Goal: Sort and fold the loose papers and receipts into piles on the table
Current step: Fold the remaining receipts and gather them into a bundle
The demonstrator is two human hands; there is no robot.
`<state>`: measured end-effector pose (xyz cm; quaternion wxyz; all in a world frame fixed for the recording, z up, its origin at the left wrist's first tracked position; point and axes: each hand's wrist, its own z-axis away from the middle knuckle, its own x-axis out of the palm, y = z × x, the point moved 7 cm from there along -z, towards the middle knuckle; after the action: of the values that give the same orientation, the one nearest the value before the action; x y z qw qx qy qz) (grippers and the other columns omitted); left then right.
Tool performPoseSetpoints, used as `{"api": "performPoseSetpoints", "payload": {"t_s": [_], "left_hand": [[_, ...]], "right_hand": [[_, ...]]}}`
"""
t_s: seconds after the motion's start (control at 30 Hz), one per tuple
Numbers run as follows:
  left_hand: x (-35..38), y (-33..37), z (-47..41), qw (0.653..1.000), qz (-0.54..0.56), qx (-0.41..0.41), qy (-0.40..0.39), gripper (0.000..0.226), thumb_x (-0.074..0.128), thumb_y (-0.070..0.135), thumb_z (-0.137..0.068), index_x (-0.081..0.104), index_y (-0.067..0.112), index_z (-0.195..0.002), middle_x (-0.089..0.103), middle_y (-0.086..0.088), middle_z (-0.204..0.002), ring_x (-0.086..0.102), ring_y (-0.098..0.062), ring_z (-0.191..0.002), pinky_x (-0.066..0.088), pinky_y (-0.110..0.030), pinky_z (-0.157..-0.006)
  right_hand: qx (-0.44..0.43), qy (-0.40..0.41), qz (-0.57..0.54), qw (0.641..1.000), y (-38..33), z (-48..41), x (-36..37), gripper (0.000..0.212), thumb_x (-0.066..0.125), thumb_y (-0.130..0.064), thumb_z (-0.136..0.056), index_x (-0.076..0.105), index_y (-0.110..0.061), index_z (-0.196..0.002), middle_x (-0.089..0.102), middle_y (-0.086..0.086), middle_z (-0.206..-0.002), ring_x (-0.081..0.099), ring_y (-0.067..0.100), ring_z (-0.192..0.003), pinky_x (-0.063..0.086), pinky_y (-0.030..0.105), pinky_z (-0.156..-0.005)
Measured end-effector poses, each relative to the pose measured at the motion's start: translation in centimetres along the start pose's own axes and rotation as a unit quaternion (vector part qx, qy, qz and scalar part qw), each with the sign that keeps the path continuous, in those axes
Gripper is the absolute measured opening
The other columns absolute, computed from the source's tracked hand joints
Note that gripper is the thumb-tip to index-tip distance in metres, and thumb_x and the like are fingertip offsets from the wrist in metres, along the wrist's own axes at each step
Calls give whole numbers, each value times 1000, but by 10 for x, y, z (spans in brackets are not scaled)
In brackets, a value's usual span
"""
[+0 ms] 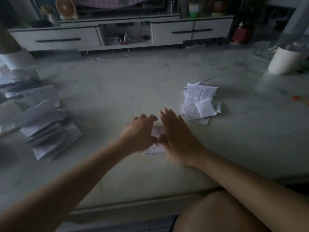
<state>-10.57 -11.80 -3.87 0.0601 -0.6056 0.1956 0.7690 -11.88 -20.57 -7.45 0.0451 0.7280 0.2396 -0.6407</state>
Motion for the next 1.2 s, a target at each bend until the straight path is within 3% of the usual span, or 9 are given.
{"api": "performPoseSetpoints", "payload": {"t_s": [0.13, 0.23, 0.3, 0.4, 0.6, 0.73, 0.83, 1.03, 1.2], "left_hand": [[-6, 0, -38, 977, -56, -47, -199, 37, 75, 36, -74, 55, 12, -92, 52, -3, -86, 48, -16, -77, 38, -20, -62], [0, 2, -45, 962, -88, -51, -254, 40, 75, 38, -74, 46, 17, -57, 34, 2, -60, 31, -11, -56, 31, -19, -54], [-2, 4, -46, 969, -86, -35, -230, 38, 75, 38, -74, 48, 15, -59, 37, 2, -62, 34, -11, -58, 31, -19, -56], [-3, 4, -36, 983, -27, -19, -181, 37, 78, 35, -72, 61, 9, -93, 49, -3, -84, 44, -15, -72, 36, -19, -59], [-11, 8, -17, 997, 7, 47, -57, 52, 75, 27, -75, 54, 6, -118, 56, -9, -115, 53, -24, -103, 39, -25, -72], [-10, 7, -11, 997, 28, 71, 2, 22, 71, 15, -76, 63, 7, -96, 56, -1, -85, 51, -20, -83, 30, -25, -54], [-10, 1, -12, 996, 75, 50, 18, 17, 75, 11, -70, 66, 9, -85, 46, 6, -65, 46, -15, -74, 30, -19, -50], [-11, -14, -7, 972, 214, 84, 44, 22, 69, 10, -82, 70, 5, -103, 66, -8, -92, 54, 1, -74, 37, -5, -59], [-33, -38, -7, 911, 396, 31, 112, 5, 64, 6, -85, 68, 6, -88, 60, -14, -76, 57, -20, -69, 55, -34, -65]], "right_hand": [[-5, 53, 1, 999, -3, 0, -2, 67, 24, -33, -88, 24, 8, -142, 30, 29, -146, 30, 41, -136, 16, 49, -111], [12, 21, -8, 1000, -3, 0, -2, 82, 4, -45, -79, 17, 1, -146, 14, 21, -154, 10, 31, -145, -2, 35, -116], [23, 20, -24, 999, 0, -1, -4, 82, 7, -46, -77, 40, 1, -136, 25, 23, -150, 18, 34, -142, 2, 35, -116], [18, 72, -56, 996, 2, 3, -13, 49, 35, -36, -80, 62, -1, -101, 62, 20, -107, 57, 36, -105, 41, 37, -95], [34, 62, -113, 991, 5, 6, -35, 28, 61, -34, -84, 60, -13, -102, 62, 6, -100, 56, 23, -93, 42, 33, -79], [81, 5, -212, 974, 19, -2, -46, 9, 63, -23, -81, 62, -16, -75, 63, -1, -79, 59, 14, -80, 43, 26, -66], [136, 2, -287, 948, 30, -2, -38, 24, 76, -20, -73, 59, -22, -57, 61, -4, -64, 53, 6, -63, 42, 26, -62], [169, 17, -355, 919, 32, 2, -35, 29, 81, -20, -69, 58, -19, -52, 56, -6, -55, 46, 2, -54, 40, 24, -56], [190, 66, -490, 848, 28, -7, -49, 18, 70, -17, -81, 57, -16, -68, 54, -3, -65, 49, 0, -56, 41, 13, -52]]}}
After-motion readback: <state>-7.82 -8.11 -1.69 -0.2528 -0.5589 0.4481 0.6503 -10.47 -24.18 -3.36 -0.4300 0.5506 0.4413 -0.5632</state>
